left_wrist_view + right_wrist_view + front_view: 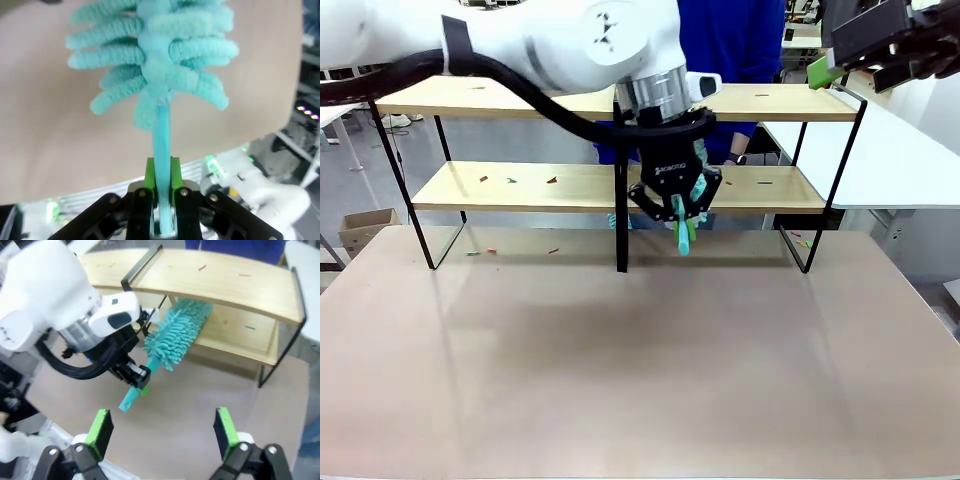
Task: Clean the shelves.
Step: Clean a randomly selected level of the Shelf with the Duster.
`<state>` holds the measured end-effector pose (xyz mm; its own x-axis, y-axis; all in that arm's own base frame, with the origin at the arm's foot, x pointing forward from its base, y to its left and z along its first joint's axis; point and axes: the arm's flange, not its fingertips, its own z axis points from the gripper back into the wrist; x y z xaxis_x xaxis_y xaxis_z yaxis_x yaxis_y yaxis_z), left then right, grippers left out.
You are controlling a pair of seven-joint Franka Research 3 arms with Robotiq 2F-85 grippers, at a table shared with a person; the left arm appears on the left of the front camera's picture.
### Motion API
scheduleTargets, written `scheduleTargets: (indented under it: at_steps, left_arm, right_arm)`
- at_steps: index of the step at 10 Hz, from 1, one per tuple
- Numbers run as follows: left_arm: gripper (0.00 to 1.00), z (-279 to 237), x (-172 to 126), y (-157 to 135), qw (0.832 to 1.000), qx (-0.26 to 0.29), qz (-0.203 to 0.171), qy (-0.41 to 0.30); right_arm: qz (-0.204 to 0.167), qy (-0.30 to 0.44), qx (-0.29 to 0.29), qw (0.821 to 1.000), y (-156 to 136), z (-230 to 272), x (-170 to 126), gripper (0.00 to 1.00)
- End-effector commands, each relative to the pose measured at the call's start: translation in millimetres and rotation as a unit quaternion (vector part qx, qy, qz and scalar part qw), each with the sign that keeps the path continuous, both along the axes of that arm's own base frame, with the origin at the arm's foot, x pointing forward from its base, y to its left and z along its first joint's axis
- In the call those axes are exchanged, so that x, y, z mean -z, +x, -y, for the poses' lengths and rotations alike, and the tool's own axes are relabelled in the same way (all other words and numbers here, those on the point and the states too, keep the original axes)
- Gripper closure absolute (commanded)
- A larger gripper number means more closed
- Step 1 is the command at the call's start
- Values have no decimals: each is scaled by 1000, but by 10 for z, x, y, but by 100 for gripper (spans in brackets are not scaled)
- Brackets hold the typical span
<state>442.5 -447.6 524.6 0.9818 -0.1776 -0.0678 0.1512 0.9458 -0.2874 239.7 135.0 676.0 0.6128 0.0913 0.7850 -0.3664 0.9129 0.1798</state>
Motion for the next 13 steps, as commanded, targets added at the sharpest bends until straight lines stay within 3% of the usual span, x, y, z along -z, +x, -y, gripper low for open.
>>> scheduleTargets:
  at_steps: [1, 7, 13]
  left_arm:
    - [87, 391, 82, 456, 999, 25, -29, 7]
    - [87, 639, 139, 606, 997, 65, -52, -3]
    - [87, 591, 159, 618, 971, 189, -144, -34]
  right_arm:
    - [0, 3, -2, 1000, 10, 12, -7, 0]
    - [0, 3, -2, 1000, 10, 12, -7, 0]
    - [0, 3, -2, 1000, 10, 12, -7, 0]
